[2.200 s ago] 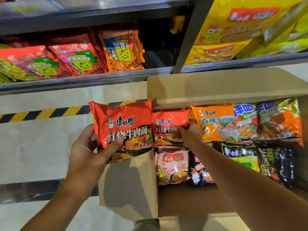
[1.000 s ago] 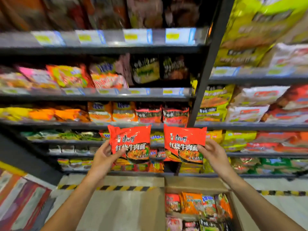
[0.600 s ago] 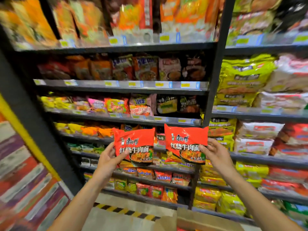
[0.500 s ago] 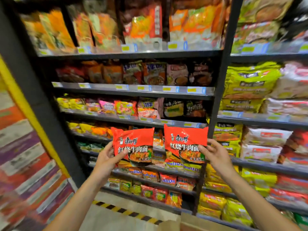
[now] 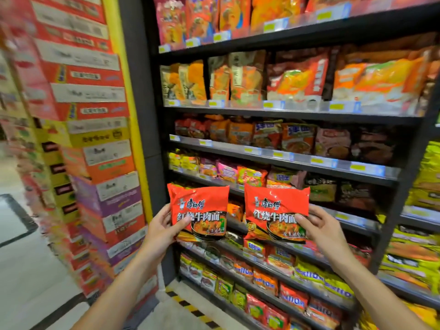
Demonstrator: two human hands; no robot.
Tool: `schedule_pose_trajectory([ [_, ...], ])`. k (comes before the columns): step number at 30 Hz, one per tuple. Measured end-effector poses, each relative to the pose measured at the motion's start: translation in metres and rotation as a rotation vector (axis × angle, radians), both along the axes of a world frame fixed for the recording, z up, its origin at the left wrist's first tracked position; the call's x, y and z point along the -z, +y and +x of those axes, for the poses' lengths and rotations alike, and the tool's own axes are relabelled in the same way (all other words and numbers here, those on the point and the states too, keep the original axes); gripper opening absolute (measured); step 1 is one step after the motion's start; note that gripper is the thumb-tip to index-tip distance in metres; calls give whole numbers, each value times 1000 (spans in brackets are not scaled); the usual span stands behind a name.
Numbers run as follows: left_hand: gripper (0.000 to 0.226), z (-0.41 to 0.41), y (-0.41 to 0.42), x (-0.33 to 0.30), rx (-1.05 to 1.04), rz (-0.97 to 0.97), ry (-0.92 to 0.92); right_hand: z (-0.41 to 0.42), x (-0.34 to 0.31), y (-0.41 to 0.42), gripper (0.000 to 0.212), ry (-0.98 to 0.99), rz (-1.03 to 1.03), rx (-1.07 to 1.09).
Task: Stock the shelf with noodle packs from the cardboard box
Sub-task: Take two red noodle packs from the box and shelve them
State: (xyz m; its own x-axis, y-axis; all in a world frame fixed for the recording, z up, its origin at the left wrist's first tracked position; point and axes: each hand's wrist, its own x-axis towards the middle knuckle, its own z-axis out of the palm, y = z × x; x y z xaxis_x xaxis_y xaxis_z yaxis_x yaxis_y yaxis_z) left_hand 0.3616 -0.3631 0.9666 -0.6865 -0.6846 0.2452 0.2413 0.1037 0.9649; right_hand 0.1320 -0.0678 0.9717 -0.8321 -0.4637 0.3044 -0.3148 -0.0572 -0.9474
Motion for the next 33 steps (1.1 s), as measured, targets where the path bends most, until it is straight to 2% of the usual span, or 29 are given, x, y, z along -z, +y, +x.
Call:
schedule_pose_trajectory([
  [3,43,24,-48,-6,-21,2,20,18,-13,-51,22,20,-26,-20],
  [6,61,45,-102,-12,-21,-2,28,29,-22,-105,25,24,-37,-17],
  [10,68,58,-165,-24,-3,5,64,41,-33,-166,49,38,-27,7],
  [17,79,33,-250,-34,37,14,89,39,-46,-232,22,52,-36,68],
  [20,71,7,-279,-35,47,13,95,22,-51,-257,19,58,-35,76],
  [23,44,-30,-303,-33,17,-7,103,-5,-51,-287,18,64,-51,86],
  [29,40,-106,-364,-40,-28,-20,92,-84,-55,-356,24,69,-86,103],
  [33,41,-156,-408,-54,-73,-53,106,-133,-70,-403,16,73,-81,71],
])
